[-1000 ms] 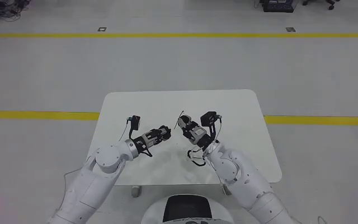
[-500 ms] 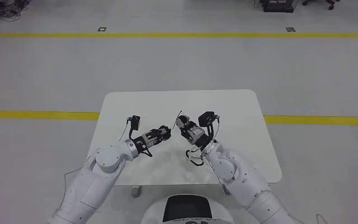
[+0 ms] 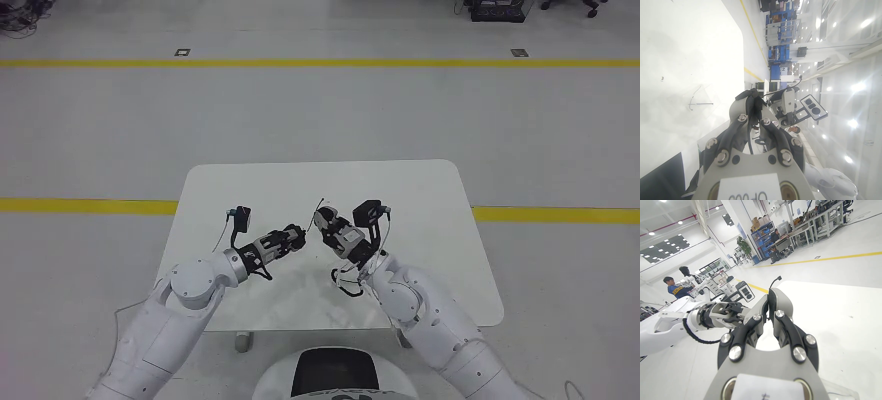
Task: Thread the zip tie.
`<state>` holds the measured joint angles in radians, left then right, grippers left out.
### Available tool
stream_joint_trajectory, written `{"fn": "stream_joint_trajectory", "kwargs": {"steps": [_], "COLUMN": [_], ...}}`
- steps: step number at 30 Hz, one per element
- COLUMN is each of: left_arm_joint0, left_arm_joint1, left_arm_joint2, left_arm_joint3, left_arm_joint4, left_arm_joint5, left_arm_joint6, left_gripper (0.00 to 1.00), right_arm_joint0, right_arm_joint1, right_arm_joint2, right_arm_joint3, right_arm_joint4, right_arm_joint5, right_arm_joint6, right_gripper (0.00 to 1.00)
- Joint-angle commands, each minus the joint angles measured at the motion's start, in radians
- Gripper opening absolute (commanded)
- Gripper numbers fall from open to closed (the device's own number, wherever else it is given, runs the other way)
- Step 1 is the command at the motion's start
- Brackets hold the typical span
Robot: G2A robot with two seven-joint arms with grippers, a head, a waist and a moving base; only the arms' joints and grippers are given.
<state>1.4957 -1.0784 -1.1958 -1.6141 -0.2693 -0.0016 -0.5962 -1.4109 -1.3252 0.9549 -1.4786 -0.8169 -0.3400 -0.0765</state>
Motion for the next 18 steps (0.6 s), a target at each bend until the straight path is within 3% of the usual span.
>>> {"fn": "stream_joint_trajectory", "kwargs": {"steps": [1,18], "left_arm_joint0": [0.000,0.000], "left_arm_joint1": [0.000,0.000], "left_arm_joint2": [0.000,0.000], "left_arm_joint3": [0.000,0.000], "left_arm_joint4": [0.000,0.000], "left_arm_joint5": [0.000,0.000], "left_arm_joint6": [0.000,0.000], "left_gripper": [0.00,0.00], "right_arm_joint0": [0.001,0.010], "right_arm_joint1": [0.000,0.000], "right_arm_joint2": [-0.001,-0.009], "right_arm_joint3": [0.001,0.012], "right_arm_joint4": [-0.001,0.005], "right_arm_joint5": [0.000,0.000], "right_arm_joint6": [-0.002,-0.001], "right_gripper": [0.00,0.00]}}
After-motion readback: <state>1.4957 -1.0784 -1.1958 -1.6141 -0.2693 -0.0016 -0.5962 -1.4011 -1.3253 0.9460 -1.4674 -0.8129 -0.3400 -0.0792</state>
